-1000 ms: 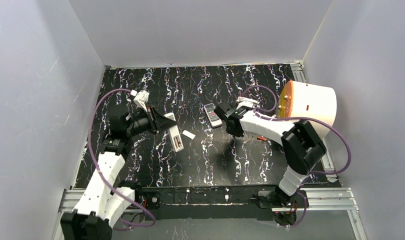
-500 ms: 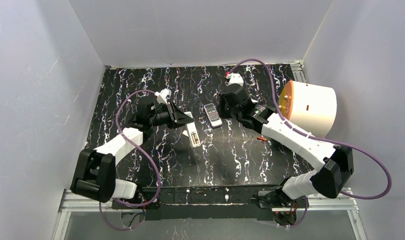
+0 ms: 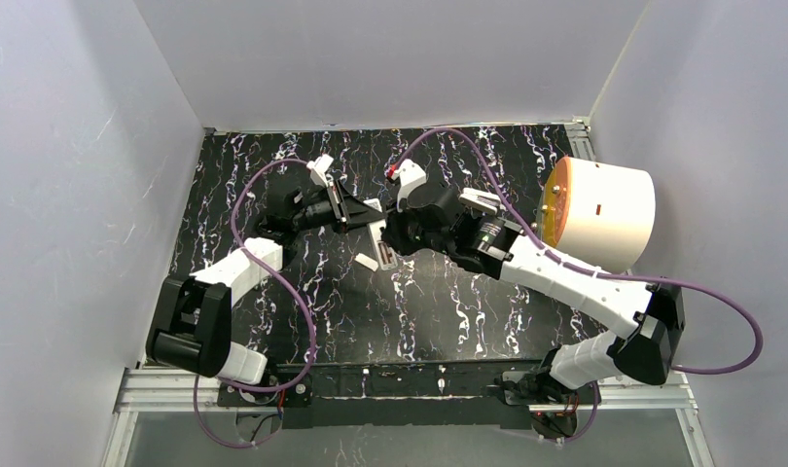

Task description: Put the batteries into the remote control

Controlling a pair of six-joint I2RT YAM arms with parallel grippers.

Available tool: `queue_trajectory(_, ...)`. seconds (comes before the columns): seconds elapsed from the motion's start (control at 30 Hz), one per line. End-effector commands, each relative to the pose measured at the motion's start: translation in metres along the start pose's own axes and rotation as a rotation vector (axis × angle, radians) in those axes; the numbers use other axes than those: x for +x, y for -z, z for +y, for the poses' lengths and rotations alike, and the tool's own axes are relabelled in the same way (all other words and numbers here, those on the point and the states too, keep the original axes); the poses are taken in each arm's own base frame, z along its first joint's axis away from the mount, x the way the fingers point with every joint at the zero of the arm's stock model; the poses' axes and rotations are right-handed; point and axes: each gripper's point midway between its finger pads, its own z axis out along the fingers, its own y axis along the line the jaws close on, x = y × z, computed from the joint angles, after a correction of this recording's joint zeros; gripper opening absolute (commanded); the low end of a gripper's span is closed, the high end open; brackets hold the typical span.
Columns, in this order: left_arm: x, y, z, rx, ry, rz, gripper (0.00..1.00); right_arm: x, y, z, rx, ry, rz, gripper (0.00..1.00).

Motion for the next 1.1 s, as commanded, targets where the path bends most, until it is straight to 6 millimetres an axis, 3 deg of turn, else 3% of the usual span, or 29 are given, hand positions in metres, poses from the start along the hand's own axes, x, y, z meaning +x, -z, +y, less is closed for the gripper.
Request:
queue_trajectory(0.0, -0.004, 0.001, -0.037, 0.123, -0.055, 0.042, 0.0, -0.026, 0.014, 0.017, -0.081, 0.036, -0.103, 0.01)
queue_trajectory(0.3, -0.011, 0.001, -0.058, 0.212, -0.018, 0.029, 0.0, -0.027, 0.011, 0.011, -0.039, -0.022, -0.155, 0.01)
queue_trajectory(0.63, -0.02, 0.001, -0.062, 0.243, -0.004, -0.038, 0.0, -0.029, 0.019, 0.004, -0.011, -0.101, -0.196, 0.01)
queue_trajectory(1.07, -0.022, 0.002, -0.065, 0.246, 0.035, -0.055, 0.0, -0.02, 0.008, 0.002, 0.003, -0.106, -0.188, 0.06)
